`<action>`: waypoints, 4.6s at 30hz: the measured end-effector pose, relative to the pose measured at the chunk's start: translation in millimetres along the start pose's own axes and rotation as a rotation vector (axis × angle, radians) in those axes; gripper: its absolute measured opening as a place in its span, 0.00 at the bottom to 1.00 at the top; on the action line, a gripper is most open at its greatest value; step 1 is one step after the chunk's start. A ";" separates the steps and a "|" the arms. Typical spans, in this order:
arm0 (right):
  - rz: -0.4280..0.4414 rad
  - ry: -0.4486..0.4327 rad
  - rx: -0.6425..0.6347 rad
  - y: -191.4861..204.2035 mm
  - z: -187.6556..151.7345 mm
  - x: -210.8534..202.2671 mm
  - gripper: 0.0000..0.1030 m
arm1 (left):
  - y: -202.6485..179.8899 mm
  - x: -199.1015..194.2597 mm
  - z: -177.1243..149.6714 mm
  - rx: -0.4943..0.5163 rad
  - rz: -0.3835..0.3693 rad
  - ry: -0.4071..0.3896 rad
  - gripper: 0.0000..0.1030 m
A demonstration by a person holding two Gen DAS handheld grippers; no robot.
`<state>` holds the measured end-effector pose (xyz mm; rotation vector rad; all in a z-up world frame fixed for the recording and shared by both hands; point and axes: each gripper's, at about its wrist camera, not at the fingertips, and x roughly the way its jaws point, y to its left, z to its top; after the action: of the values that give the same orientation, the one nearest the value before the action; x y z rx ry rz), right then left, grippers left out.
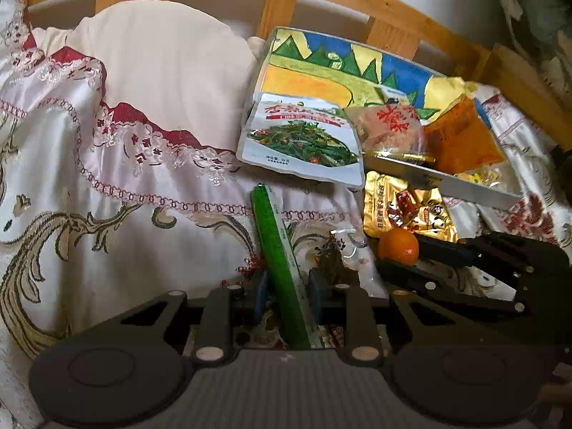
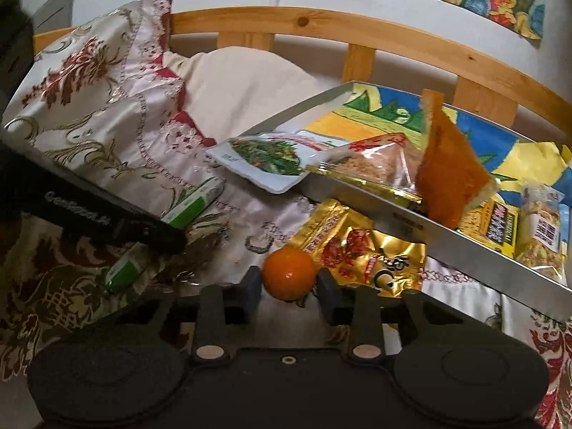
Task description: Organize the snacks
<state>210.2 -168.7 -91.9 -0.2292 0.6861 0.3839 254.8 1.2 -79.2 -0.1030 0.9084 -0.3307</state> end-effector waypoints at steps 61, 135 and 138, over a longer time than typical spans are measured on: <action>-0.169 -0.322 0.059 -71.1 35.5 -124.7 0.33 | -75.2 -71.6 62.5 -0.395 -0.067 -0.199 0.18; -0.336 -0.214 0.339 -167.4 23.5 -103.5 0.99 | -183.4 -8.4 125.5 -0.108 -0.035 -0.218 0.99; -0.337 -0.235 0.330 -161.3 24.3 -112.3 0.99 | -174.9 -24.1 118.4 -0.118 -0.019 -0.244 0.99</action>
<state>211.8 -336.9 12.7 0.0169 0.4591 -0.0282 292.8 -162.2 51.3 -0.2556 0.6852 -0.2756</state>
